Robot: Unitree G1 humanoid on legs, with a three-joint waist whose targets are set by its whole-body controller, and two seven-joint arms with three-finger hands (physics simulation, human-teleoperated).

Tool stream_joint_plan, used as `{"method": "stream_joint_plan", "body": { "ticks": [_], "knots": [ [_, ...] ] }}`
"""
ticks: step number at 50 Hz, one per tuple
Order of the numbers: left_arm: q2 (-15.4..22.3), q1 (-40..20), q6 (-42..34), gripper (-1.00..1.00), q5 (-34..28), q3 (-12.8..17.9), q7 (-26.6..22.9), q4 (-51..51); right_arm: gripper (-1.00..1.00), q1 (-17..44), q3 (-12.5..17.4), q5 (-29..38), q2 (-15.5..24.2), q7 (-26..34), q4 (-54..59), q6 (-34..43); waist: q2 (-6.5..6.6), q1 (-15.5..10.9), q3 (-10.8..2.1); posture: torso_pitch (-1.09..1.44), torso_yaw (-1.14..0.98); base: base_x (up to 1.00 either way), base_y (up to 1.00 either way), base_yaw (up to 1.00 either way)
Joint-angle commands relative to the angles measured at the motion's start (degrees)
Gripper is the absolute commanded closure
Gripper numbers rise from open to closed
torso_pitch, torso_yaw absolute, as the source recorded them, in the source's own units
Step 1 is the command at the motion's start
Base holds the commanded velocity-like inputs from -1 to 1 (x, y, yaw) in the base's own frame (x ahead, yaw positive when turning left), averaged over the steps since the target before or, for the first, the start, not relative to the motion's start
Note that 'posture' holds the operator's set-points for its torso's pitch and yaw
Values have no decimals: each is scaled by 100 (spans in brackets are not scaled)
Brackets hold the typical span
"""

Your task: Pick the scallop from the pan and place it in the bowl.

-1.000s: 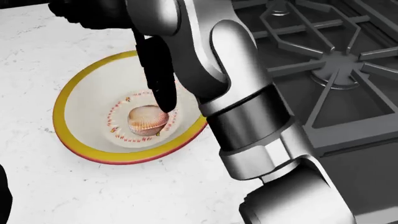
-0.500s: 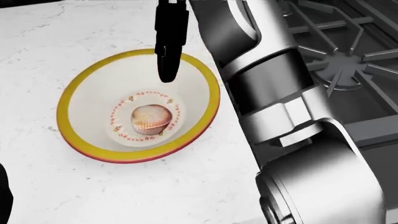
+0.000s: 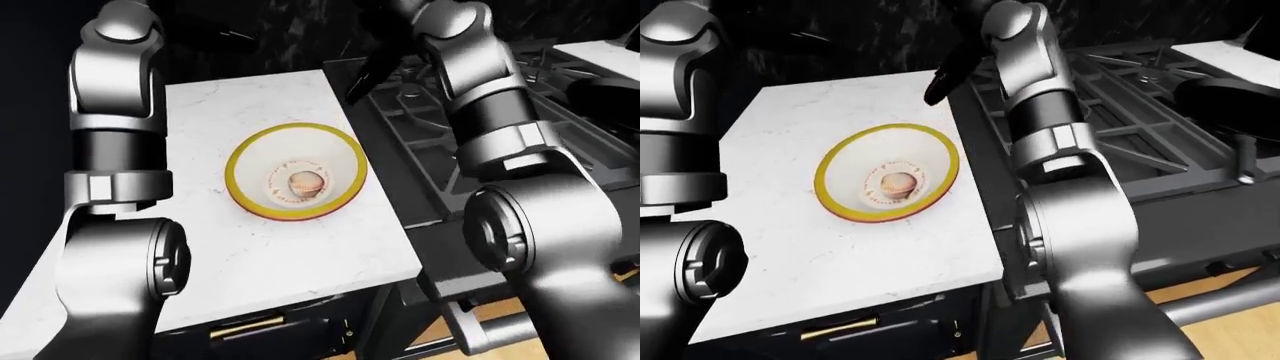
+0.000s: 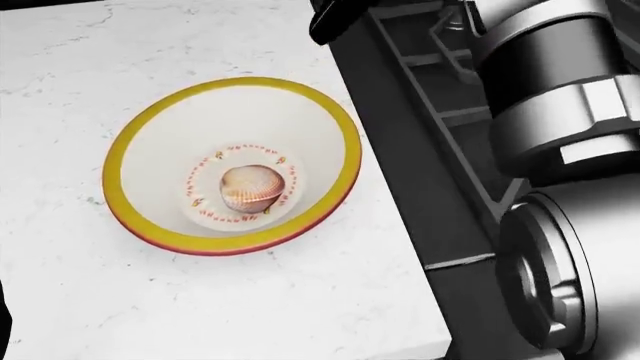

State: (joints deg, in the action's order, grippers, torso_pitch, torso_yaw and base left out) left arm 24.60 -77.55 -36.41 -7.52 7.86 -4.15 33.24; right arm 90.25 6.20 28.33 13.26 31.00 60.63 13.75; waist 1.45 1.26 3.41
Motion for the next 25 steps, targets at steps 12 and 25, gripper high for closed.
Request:
{"method": "stream_joint_plan", "body": {
  "ticks": [12, 25],
  "knots": [
    [90, -276, 174, -100, -6, 29, 29, -200, -100, 300, 95, -1420, 327, -823, 48, 178, -45, -42, -219, 0, 0, 0, 0, 0],
    [-16, -300, -76, -100, 22, 11, 76, -428, -100, 178, 106, -1842, 741, -1007, -324, 610, -98, -80, -213, 0, 0, 0, 0, 0]
  ]
}}
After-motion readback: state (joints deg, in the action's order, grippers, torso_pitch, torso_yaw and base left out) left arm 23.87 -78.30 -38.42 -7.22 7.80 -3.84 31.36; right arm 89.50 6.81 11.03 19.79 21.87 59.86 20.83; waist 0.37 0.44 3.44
